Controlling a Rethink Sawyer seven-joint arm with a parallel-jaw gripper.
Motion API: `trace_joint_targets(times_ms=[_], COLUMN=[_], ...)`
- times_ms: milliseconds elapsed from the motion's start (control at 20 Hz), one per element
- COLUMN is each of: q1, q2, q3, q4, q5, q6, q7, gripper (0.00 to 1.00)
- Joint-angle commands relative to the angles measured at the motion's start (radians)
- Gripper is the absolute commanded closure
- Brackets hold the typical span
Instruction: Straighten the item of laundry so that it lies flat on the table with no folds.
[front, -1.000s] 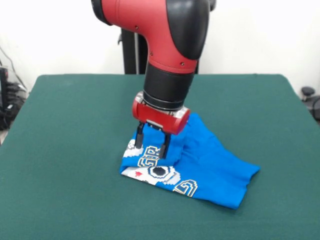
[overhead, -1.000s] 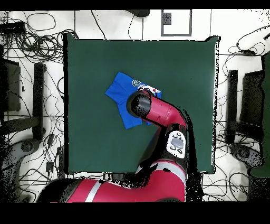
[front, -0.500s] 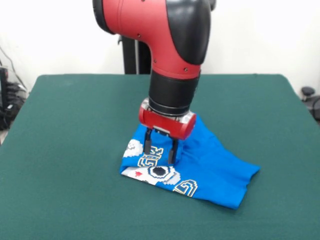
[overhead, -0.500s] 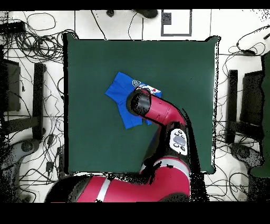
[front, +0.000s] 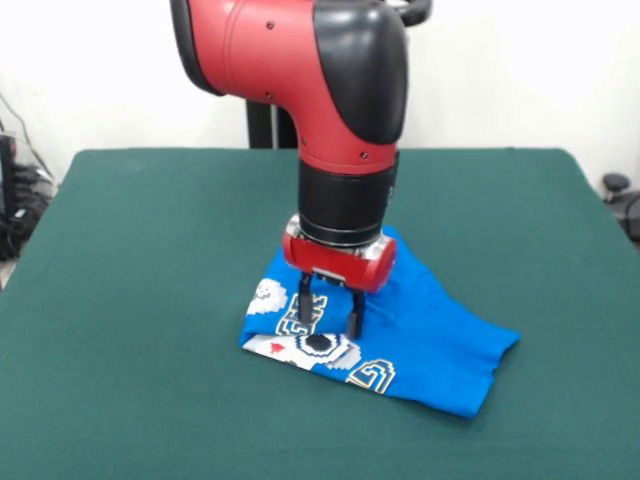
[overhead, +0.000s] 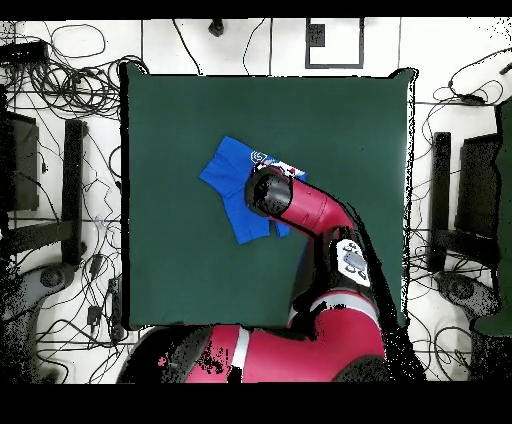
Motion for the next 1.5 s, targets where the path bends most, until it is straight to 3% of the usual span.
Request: trace_joint_targets(times_ms=[50,850,1500], q1=[-0.026,-0.004,-0.012], q2=[-0.015,-0.057,-0.072], q3=[0.187,0.16,0.164], q4=[0.097,0.108,0.165], q5=[-0.055,-0.06,-0.11], q6=[0.017,0.083,0.021], q7=[0.056,0.085,0.077], gripper=[0.0,0.0,0.0])
